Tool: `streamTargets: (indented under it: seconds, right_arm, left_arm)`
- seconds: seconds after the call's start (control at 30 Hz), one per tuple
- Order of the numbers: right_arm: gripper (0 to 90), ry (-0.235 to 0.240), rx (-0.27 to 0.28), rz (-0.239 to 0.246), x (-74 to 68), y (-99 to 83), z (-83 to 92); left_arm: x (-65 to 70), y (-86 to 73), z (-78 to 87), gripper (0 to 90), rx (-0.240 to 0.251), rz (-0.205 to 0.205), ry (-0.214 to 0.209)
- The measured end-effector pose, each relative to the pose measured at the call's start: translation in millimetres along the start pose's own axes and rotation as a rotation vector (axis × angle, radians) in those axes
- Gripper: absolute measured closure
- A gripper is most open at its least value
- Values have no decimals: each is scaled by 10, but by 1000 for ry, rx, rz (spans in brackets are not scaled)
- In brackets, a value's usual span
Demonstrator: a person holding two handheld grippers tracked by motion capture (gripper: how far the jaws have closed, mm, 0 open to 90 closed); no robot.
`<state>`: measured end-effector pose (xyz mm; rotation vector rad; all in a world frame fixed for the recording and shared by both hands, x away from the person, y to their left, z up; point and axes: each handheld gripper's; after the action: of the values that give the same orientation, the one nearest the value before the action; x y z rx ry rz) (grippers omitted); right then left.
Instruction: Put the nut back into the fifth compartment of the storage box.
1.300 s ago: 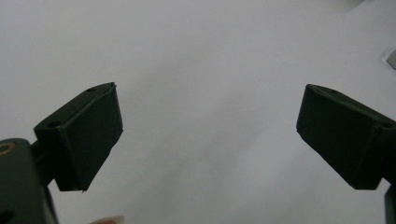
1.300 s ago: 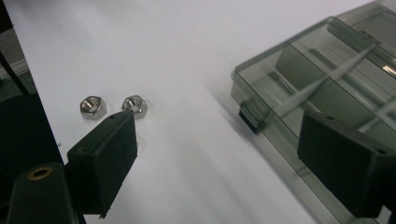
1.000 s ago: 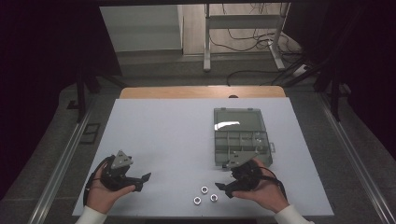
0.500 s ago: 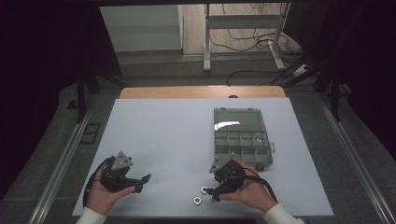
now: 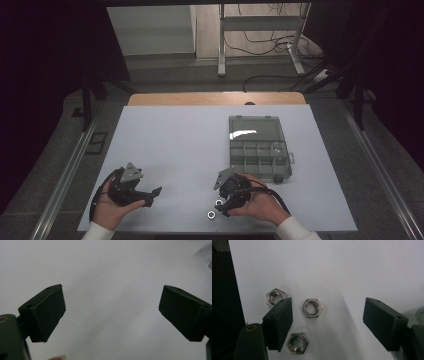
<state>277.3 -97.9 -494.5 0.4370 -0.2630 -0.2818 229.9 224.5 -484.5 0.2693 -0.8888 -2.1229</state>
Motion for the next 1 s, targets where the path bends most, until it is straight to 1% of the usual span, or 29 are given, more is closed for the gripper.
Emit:
streamTargets:
  seconds: [0.1,0.13,0.17,0.23,0.37,0.4,0.43,0.47,0.5,0.57,0.6,0.63,0.67,0.7,0.73,0.77,0.8,0.87,0.9,1.0]
  right_arm:
    - [303,17,-19,23,-7,27,-46]
    - [303,17,-19,23,-7,27,-46]
    - [324,22,-35,39,-17,41,-75]
    - [352,32,-52,54,-23,49,-108]
    - [425,45,-72,81,-34,60,-144]
    - [425,45,-72,81,-34,60,-144]
    - [460,50,-82,92,-46,67,-157]
    - [460,50,-82,92,-46,67,-157]
    - [510,62,-86,101,-46,77,-151]
    - [565,72,-89,108,-49,84,-152]
    - [565,72,-89,108,-49,84,-152]
    - [602,86,-99,106,-51,95,-151]
    - [616,98,-103,103,-48,98,-154]
    - [637,100,-105,103,-46,101,-155]
    - [637,100,-105,103,-46,101,-155]
    - [672,104,-113,97,-37,110,-158]
    - [673,99,-117,96,-31,114,-157]
    - [676,113,-123,98,-19,120,-164]
    - [677,102,-126,93,-26,125,-159]
    - [679,108,-129,91,-29,131,-160]
  left_arm:
    - [-3,-3,3,74,0,0,-1]
    - [-3,-3,3,74,0,0,-1]
    - [-3,-4,3,74,0,0,-1]
    - [-5,-7,3,74,-1,0,0]
    - [-8,-9,3,74,-1,0,0]
    - [-8,-9,3,74,-1,0,0]
    - [-11,-10,4,74,0,1,-1]
    - [-11,-10,4,74,0,1,-1]
    - [-13,-10,5,74,-2,1,0]
    - [-13,-11,3,74,-1,0,-1]
    - [-13,-11,1,74,-1,0,0]
    - [-11,-10,0,74,-3,-1,0]
    - [-11,-10,-2,74,-6,-3,0]
    - [-11,-10,-2,74,-6,-3,0]
    - [-10,-10,-3,74,-7,-3,-1]
    - [-8,-9,-4,74,-7,-4,-1]
    - [-8,-9,-5,75,-7,-5,-2]
    - [-7,-9,-4,74,-8,-5,-1]
    - [-7,-10,-4,75,-8,-5,-1]
    - [-9,-13,-2,75,-8,-5,-1]
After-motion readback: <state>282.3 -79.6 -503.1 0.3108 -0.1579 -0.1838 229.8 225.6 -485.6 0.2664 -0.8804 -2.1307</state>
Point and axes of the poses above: each handheld gripper's, and its own axes: z roughly backward along the jaws, y roughly out of its top, x roughly to its right, and after that the axes turned 9 degrees about -y, right-handed
